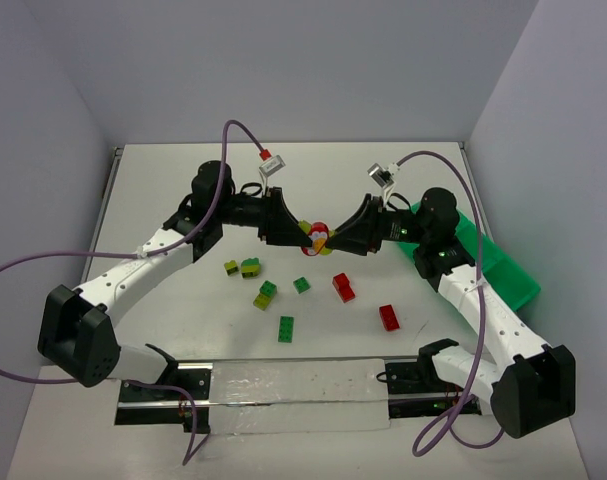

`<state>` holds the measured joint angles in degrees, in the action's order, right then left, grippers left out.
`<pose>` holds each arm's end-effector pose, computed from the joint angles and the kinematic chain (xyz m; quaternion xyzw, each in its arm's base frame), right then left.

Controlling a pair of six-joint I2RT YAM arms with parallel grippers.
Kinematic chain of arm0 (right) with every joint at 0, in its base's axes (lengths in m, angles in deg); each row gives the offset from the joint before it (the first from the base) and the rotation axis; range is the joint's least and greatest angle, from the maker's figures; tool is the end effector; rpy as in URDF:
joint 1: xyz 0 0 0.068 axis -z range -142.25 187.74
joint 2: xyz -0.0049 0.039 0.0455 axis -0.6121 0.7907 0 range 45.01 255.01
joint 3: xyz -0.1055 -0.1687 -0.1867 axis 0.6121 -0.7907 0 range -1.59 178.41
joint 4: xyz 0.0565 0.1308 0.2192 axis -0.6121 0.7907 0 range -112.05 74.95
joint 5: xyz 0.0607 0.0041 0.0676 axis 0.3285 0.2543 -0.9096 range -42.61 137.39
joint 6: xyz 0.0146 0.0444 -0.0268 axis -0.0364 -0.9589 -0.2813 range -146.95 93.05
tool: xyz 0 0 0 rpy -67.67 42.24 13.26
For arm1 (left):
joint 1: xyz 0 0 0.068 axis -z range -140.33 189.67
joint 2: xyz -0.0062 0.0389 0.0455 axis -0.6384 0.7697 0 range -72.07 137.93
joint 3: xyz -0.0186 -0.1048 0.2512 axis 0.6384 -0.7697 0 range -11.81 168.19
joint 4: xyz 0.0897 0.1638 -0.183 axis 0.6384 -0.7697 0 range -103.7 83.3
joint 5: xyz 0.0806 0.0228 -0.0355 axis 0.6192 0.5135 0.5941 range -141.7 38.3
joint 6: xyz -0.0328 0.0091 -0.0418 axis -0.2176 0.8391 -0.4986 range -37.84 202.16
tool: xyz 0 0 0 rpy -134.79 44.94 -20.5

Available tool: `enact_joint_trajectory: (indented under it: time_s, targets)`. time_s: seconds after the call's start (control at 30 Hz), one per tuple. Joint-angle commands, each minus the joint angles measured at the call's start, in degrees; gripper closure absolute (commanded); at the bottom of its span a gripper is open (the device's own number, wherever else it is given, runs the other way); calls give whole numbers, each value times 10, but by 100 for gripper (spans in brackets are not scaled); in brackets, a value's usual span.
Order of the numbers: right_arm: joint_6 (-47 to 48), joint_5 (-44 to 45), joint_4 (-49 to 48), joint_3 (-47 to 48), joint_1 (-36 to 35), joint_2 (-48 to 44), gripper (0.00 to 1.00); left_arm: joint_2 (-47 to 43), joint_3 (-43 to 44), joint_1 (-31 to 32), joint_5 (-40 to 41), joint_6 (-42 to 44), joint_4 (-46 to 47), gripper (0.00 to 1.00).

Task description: Sort the legos into containers by color

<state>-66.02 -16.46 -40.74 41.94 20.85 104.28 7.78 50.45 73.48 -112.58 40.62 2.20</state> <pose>0.2077 0.0964 0.3364 -0.2639 0.6473 0.6104 0.3726 0.2450 -0.2014 0.3428 0.2853 0.6749 -0.6474 0.2097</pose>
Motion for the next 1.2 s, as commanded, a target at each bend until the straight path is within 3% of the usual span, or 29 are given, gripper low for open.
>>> enact_joint_trajectory:
  time_s: [0.0, 0.03, 0.07, 0.1, 0.13, 0.27, 0.53, 0.6, 0.7, 0.83, 1.17]
  targets:
    - [28, -6, 20, 29, -4, -1, 100, -3, 24, 3, -2, -1, 41, 60]
    - [36, -5, 31, 29, -4, 1, 100, -4, 25, 3, -1, -2, 40, 69]
    - [48, -4, 38, 29, -5, 0, 100, -4, 27, 3, 2, -1, 37, 87]
    - [58, -3, 49, 29, -4, 0, 100, -5, 28, 3, 5, 1, 32, 97]
    - [61, -2, 62, 30, -4, -2, 100, -6, 30, 3, 8, 4, 26, 100]
    - [151, 21, 195, 46, 11, -7, 100, -32, 23, -13, 53, 24, -15, 100]
    - [246, 110, 343, 76, 65, -23, 100, -89, -27, -95, 110, -4, -18, 100]
    - [260, 207, 381, 88, 73, -26, 100, -88, -17, -96, 138, 6, -50, 100]
    - [223, 442, 411, 90, 83, -32, 100, -83, -5, -96, 181, 16, -79, 100]
    - [180, 636, 387, 60, 131, -31, 100, -74, 10, -96, 199, 30, -111, 100]
    - [188, 744, 290, 63, 185, 115, 93, -39, 46, -95, 196, 55, -148, 100]
